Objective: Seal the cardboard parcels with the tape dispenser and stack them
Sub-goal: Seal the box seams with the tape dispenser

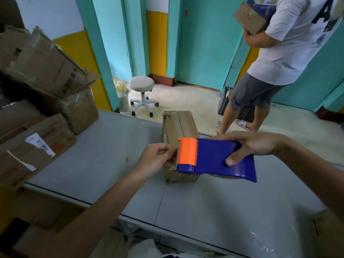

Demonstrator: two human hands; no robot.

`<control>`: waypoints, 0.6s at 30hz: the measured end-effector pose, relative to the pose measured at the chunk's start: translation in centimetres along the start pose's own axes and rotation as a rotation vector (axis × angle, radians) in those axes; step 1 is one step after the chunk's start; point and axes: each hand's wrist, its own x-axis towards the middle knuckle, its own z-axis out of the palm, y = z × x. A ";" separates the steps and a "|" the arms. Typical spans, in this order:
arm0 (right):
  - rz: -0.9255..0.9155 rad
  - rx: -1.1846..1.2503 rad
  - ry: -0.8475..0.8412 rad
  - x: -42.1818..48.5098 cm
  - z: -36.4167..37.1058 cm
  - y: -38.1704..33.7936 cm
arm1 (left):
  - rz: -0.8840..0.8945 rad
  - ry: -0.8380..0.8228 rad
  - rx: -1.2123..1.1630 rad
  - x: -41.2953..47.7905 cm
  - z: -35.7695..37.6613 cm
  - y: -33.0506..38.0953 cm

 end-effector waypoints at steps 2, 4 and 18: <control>0.009 0.011 -0.022 0.3 -0.1 0.3 | 0.054 0.057 0.041 -0.4 0.2 -0.3; 0.025 0.001 -0.057 0.6 -0.2 0.4 | 0.060 0.095 0.085 -0.6 0.2 -0.7; 0.126 -0.037 -0.158 -0.9 -2.2 1.3 | 0.066 0.182 0.087 -1.1 -0.7 -2.7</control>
